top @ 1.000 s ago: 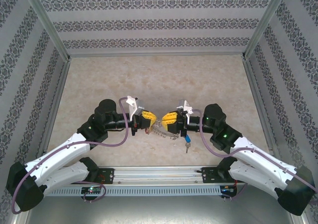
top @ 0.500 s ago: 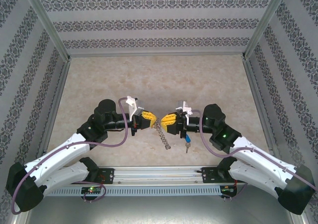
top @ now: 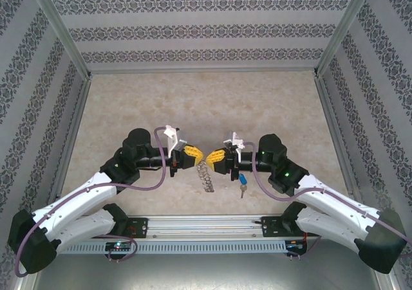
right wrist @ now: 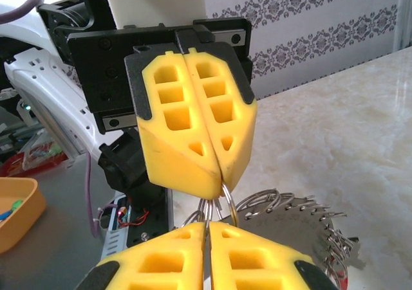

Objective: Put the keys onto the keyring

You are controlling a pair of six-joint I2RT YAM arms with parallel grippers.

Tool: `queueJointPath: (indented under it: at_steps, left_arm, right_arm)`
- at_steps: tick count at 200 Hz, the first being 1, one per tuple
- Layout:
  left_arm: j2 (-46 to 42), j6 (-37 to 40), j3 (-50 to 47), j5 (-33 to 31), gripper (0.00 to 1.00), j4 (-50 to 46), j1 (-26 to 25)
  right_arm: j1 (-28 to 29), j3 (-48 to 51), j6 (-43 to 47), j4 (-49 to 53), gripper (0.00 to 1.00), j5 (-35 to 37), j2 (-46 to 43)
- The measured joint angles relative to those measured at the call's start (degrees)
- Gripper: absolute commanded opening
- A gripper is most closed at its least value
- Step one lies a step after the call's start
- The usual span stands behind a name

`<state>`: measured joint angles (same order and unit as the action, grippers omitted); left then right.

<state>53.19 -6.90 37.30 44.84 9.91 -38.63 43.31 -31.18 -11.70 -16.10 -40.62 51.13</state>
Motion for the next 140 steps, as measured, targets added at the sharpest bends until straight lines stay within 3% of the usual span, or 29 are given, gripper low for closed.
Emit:
queueJointPath:
  at_steps: [54, 110, 140]
  left_arm:
    - [0.28, -0.02, 0.00, 0.66, 0.00, 0.00, -0.02]
    - [0.76, -0.02, 0.02, 1.07, 0.00, 0.00, -0.02]
    - [0.87, -0.02, 0.11, 1.07, 0.00, 0.00, -0.02]
  right_arm:
    - [0.20, -0.02, 0.39, -0.04, 0.08, -0.02, 0.72]
    - [0.74, -0.02, 1.44, 0.02, 0.21, -0.22, 1.05]
    - [0.74, -0.02, 1.44, 0.00, 0.19, -0.17, 0.94]
